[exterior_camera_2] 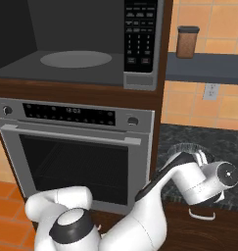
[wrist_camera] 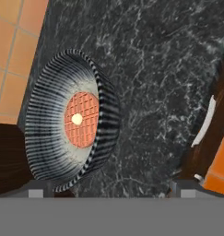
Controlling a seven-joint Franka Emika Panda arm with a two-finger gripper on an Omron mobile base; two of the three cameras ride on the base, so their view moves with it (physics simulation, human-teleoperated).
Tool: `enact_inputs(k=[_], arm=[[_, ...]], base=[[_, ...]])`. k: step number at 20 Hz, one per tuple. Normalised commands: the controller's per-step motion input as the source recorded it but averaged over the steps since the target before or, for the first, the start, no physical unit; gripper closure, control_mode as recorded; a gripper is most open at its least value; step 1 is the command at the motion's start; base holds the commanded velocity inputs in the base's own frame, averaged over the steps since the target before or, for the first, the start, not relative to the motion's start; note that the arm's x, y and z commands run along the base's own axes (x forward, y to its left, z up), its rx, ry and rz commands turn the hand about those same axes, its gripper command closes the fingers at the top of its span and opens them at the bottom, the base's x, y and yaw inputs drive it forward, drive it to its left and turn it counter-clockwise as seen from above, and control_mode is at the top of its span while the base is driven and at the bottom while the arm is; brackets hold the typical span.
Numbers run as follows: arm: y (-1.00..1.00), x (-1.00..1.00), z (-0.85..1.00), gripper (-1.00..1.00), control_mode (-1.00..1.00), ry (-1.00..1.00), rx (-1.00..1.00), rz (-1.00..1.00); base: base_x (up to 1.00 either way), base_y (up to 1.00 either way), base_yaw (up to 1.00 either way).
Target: Open the microwave, place the bowl with waffle inside the microwave, then close the microwave door and turn it on.
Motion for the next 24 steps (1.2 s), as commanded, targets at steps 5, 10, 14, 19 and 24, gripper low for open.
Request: enact_inputs(k=[5, 10, 14, 19, 24], arm=[[0.0, 0.46, 0.0, -1.0, -1.0, 0.01, 0.04, 0.0], [0.0, 0.34, -0.06, -1.0, -1.0, 0.01, 0.05, 0.0], [-0.03, 0.26, -0.22, -1.0, -1.0, 0.0, 0.06, 0.0], [-0.04, 0.23, -0.23, -1.0, -1.0, 0.01, 0.09, 0.0], [-0.07, 0.11, -0.21, -1.0, -1.0, 0.03, 0.09, 0.0]], base=[[0.0, 0.0, 0.0], [0.0, 0.0, 0.0], [0.0, 0.0, 0.0], [0.0, 0.0, 0.0], [0.0, 0.0, 0.0]])
